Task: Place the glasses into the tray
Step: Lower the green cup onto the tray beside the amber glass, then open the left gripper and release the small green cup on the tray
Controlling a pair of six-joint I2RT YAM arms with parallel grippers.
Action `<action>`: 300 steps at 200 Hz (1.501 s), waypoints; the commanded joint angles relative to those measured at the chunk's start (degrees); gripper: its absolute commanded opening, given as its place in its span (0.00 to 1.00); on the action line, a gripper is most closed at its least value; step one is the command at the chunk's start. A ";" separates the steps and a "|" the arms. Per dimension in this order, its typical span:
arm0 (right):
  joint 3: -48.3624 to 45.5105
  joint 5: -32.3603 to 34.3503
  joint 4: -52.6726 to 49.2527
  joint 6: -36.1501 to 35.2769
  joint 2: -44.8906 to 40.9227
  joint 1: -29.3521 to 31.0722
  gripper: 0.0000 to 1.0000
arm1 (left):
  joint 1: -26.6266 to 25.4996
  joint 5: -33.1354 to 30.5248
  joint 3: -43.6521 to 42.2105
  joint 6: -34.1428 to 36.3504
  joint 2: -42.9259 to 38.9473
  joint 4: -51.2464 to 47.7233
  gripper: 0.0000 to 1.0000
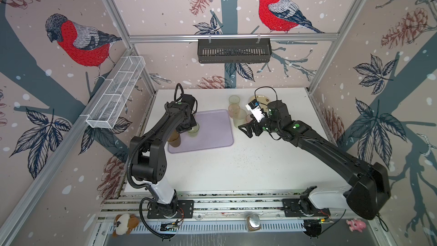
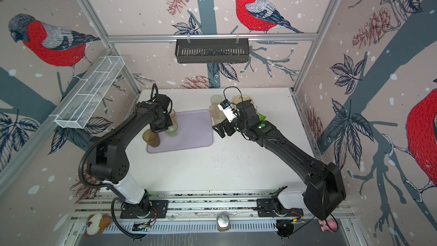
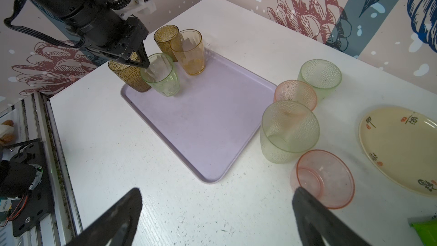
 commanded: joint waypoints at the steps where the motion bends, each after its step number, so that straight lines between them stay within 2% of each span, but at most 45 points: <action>1: 0.13 -0.20 1.67 -0.69 -0.17 0.13 1.00 | 0.15 0.04 -1.17 -6.06 -1.46 0.30 0.00; 76: -0.58 -0.46 2.51 -0.60 -0.70 -0.05 1.00 | 0.12 -1.09 -4.42 -21.36 -6.05 -1.64 0.00; 99: -0.93 -0.46 2.99 -0.52 -1.23 -0.09 1.00 | 0.14 -1.38 -3.92 -24.04 -6.25 -2.55 0.00; 201: -0.93 -0.70 3.36 -0.43 -1.06 -0.31 1.00 | 0.15 -0.90 -5.31 -27.70 -4.57 -2.31 0.02; 300: -0.63 -0.73 3.26 -0.52 -0.37 -0.61 1.00 | 0.50 -1.38 -6.71 -26.59 -2.21 -2.14 0.03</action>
